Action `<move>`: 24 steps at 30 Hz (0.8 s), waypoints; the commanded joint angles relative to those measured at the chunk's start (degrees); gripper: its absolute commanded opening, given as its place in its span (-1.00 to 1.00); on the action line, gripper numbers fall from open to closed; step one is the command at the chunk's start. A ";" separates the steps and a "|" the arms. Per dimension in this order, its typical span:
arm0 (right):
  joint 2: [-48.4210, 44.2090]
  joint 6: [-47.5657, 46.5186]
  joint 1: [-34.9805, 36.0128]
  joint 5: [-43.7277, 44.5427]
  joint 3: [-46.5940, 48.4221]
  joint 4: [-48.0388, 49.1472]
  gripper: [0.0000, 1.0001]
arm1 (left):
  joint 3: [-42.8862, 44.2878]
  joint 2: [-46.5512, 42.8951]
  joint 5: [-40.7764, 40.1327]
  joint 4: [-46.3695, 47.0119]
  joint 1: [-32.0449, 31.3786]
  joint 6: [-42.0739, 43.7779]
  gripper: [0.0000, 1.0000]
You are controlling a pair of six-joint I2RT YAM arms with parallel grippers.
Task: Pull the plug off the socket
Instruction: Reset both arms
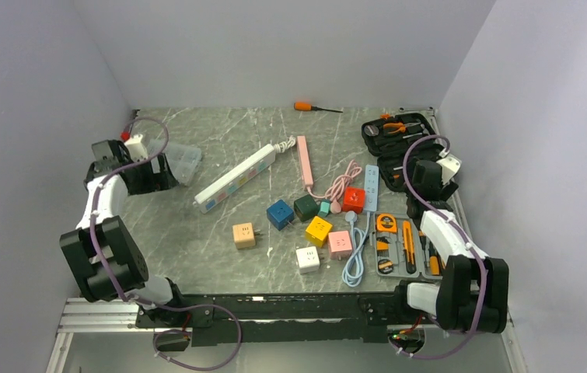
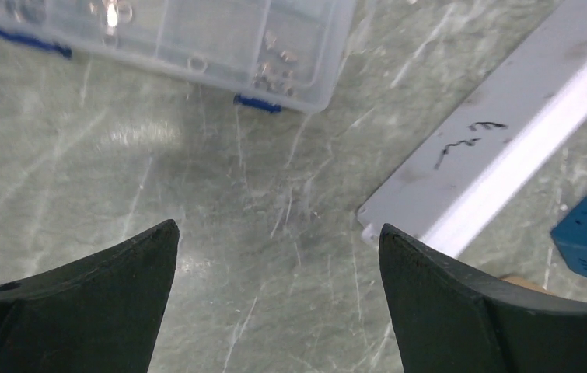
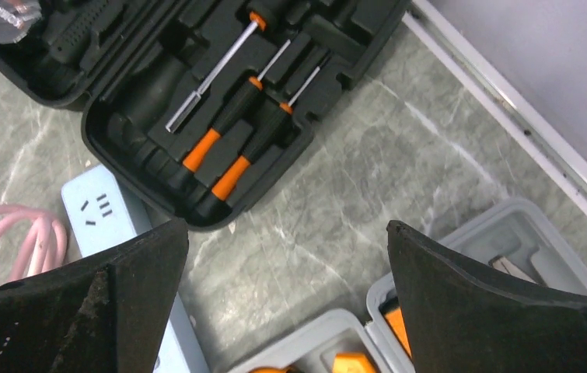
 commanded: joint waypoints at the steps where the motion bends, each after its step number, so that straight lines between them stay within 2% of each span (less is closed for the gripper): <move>1: 0.52 -4.85 -0.01 2.33 -3.18 13.94 1.00 | -9.15 -3.88 -4.75 15.84 -0.27 -7.94 0.99; 3: 0.18 -5.37 0.00 2.58 -5.47 17.23 1.00 | -12.86 -5.93 -3.93 19.92 -0.78 -8.08 0.99; 8: -1.62 -9.25 -0.03 2.97 -12.50 28.48 0.99 | -24.28 -10.73 -10.09 34.97 -5.39 -5.07 0.99; 12: -2.93 -11.88 0.17 1.58 -18.18 39.35 0.99 | -31.92 -12.64 -10.63 46.47 -8.30 -5.39 0.99; 14: -2.99 -11.47 0.51 1.24 -19.24 41.76 0.99 | -34.68 -13.01 -12.37 52.58 -10.00 -4.47 0.99; 19: -0.53 -14.37 2.53 1.55 -22.66 52.38 0.99 | -43.79 -14.83 -12.77 70.54 -11.52 -3.27 0.99; 24: 4.49 -18.46 6.65 4.82 -26.76 66.21 0.99 | -49.74 -16.80 -11.64 82.47 -11.93 -4.65 0.99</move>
